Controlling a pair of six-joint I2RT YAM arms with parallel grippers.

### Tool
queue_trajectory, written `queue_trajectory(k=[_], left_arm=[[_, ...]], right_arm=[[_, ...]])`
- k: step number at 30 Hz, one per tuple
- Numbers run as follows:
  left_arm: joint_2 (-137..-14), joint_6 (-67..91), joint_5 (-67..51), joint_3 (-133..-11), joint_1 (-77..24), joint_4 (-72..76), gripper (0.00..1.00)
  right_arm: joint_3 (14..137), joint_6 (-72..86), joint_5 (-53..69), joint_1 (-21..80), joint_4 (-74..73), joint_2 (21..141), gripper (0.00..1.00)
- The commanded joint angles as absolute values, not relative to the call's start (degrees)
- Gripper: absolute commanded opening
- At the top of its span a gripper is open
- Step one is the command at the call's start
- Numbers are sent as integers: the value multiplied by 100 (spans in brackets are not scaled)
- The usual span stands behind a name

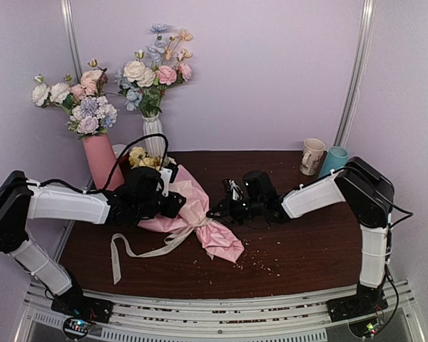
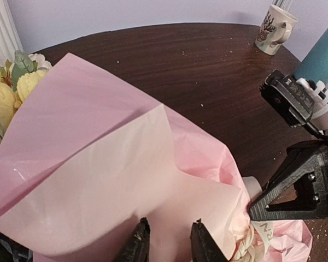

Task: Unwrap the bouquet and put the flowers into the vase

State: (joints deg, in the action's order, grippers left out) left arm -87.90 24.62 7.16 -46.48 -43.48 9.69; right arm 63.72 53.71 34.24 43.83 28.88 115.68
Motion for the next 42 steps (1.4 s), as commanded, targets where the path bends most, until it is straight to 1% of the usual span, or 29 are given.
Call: queue_trajectory(k=[1, 12, 25, 30, 35, 38, 42], left_arm=[[-8949, 2539, 632, -4553, -4308, 1291, 28], [-9192, 2526, 689, -4583, -4307, 1340, 27], [-9334, 2514, 582, -4666, -4307, 1397, 26], [-9283, 2507, 563, -4676, -4307, 1359, 26], [-9110, 2498, 521, -4626, -4311, 1310, 27], [-8980, 2473, 484, -4607, -4307, 1256, 29], [-8772, 2428, 482, -4605, -4307, 1111, 33]], right_arm=[[6486, 5194, 3574, 4354, 2909, 11422, 0], [6529, 4173, 3198, 4357, 1767, 10373, 0], [7016, 3127, 2616, 4360, 451, 9350, 0], [7422, 2695, 1932, 4362, -160, 8884, 0], [7783, 2360, 1315, 4354, -457, 8595, 0], [7908, 2261, 1565, 4353, -457, 8518, 0], [7981, 2241, 2326, 4410, -392, 8492, 0]])
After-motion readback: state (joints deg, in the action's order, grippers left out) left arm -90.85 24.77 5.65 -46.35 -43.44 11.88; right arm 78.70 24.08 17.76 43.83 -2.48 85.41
